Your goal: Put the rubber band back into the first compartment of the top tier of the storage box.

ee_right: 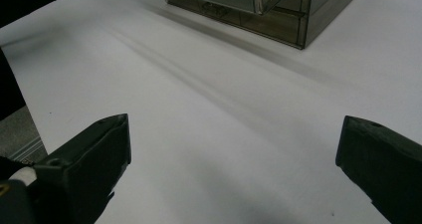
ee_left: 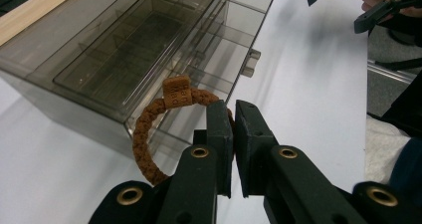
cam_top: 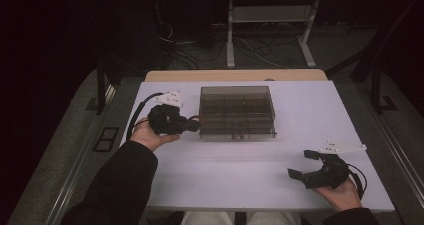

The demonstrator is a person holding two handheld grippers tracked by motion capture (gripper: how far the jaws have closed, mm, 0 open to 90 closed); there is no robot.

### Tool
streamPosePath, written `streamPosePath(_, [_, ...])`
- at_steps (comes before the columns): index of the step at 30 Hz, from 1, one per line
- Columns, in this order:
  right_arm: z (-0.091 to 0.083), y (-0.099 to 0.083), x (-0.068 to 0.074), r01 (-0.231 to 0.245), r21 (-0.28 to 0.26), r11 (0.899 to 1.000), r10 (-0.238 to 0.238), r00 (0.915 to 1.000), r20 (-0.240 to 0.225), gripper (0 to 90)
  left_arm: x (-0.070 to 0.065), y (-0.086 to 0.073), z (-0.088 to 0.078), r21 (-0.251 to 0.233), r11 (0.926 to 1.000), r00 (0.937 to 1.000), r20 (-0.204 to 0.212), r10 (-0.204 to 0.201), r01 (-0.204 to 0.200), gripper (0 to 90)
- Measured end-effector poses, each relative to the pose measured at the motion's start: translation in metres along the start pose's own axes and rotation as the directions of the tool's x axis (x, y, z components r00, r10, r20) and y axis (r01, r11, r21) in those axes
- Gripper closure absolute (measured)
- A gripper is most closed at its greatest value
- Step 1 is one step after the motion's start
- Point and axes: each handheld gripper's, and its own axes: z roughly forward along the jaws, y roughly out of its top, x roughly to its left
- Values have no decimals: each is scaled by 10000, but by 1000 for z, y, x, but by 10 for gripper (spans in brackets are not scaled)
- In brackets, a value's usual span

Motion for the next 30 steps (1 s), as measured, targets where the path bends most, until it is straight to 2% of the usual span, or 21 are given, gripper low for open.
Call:
streamPosePath(3, [0, 0, 0, -36, 28, 10000, 36, 10000, -12, 2, 0, 4, 3, 69, 9999, 9999, 26, 123, -124, 847])
streamPosePath(30, [0, 0, -1, 39, -9, 10000, -39, 10000, -30, 1, 2, 23, 30, 144, 9991, 9990, 205, 393, -396, 847])
